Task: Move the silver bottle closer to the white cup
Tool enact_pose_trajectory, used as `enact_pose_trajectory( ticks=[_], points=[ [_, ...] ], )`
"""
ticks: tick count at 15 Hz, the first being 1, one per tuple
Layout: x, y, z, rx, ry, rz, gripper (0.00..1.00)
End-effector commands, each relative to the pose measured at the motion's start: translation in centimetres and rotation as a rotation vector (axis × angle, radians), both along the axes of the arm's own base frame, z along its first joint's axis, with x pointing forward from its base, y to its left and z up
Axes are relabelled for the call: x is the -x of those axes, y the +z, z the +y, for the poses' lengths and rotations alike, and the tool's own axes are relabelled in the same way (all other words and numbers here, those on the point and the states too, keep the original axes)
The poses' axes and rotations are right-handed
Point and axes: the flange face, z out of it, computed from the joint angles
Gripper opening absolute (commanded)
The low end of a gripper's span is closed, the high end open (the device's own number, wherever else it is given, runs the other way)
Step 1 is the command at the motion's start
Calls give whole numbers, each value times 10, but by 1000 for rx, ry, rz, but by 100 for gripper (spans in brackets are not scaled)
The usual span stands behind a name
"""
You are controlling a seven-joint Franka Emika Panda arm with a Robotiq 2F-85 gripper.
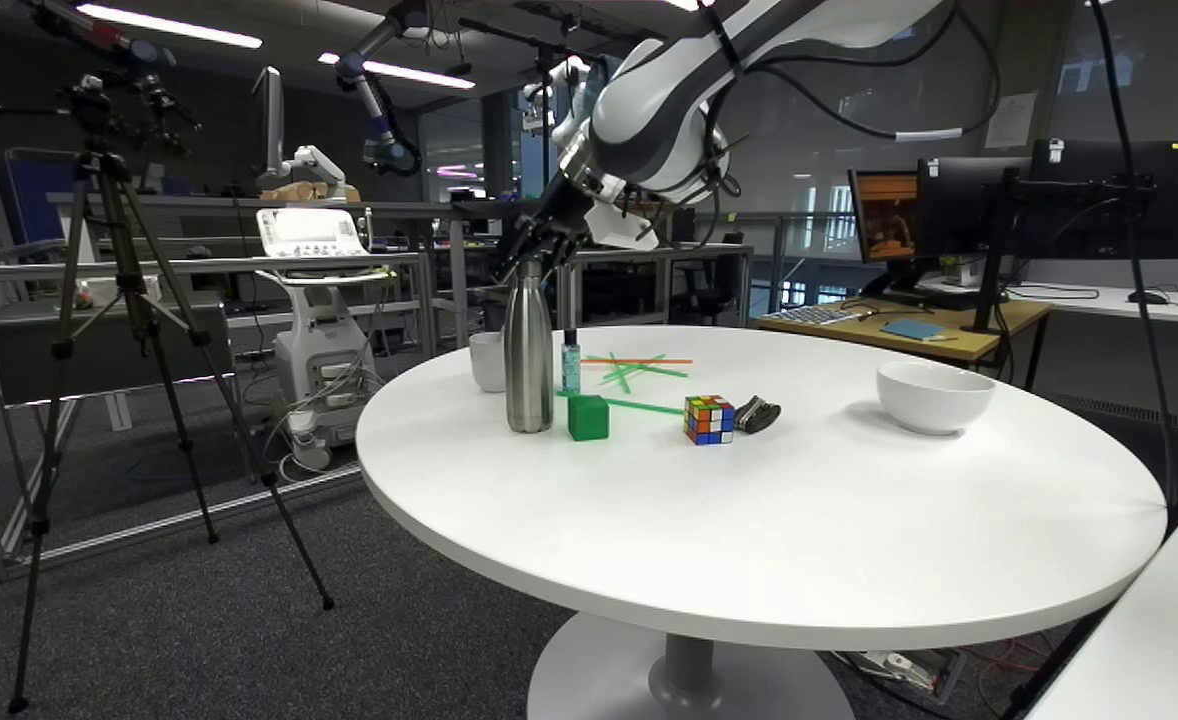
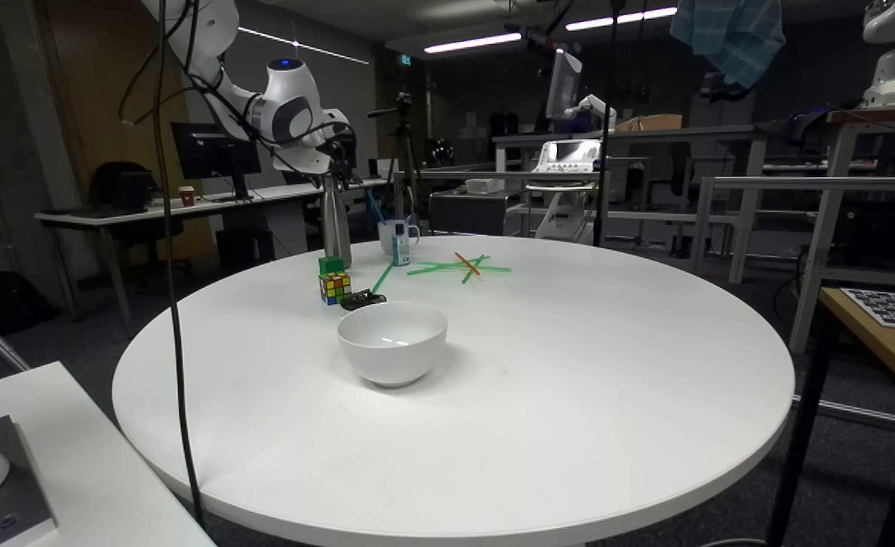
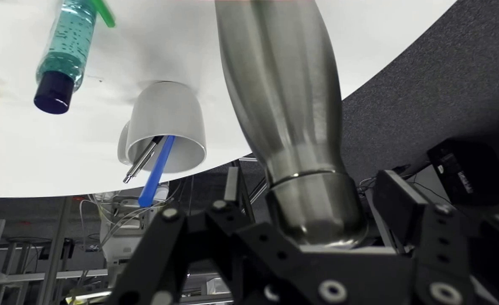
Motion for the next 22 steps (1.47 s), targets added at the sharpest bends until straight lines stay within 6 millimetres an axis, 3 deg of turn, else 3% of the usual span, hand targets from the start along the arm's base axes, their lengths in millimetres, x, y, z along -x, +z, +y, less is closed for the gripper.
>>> enact_pose_trajectory(
  ticks=[1,5,8,10,12,22],
  points=[
    [-11,3,-2,-26,9,-14,52],
    [-12,2,-3,-27,11,-17,20],
    [-13,2,-1,-29,14,-19,14],
    [-13,1,-1,-27,16,-18,0],
    [-13,1,-1,-27,17,-18,5],
    [-13,8,-4,-18,16,-43,5]
  ],
)
